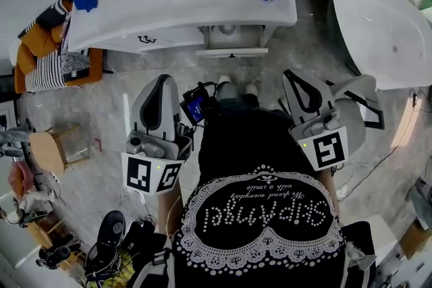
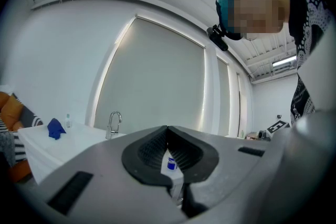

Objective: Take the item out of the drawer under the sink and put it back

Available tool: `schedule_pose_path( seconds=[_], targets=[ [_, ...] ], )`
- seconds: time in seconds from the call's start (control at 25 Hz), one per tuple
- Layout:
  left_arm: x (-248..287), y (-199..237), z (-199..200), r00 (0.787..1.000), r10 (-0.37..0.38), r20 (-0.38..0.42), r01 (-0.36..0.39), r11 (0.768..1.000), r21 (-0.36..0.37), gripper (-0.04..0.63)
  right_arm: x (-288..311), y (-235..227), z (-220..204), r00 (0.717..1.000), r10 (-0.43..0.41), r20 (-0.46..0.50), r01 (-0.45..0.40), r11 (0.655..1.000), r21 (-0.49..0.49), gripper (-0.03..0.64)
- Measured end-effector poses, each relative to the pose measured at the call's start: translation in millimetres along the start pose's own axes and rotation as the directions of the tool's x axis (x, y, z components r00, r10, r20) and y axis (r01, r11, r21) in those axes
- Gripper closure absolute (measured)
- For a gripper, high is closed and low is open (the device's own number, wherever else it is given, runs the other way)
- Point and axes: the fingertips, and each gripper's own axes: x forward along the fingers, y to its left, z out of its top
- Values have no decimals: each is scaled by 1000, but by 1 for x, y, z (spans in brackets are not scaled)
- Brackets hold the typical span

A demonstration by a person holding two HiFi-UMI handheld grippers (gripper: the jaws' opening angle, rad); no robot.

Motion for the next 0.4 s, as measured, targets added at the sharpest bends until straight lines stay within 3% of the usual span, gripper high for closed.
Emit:
schedule_pose_path(
  seconds=[0.4],
  targets=[
    [8, -7, -1, 1000, -2, -8, 2, 1000, 21, 591, -12, -12, -7, 1000, -18, -15, 19, 1000, 17, 597]
  ],
)
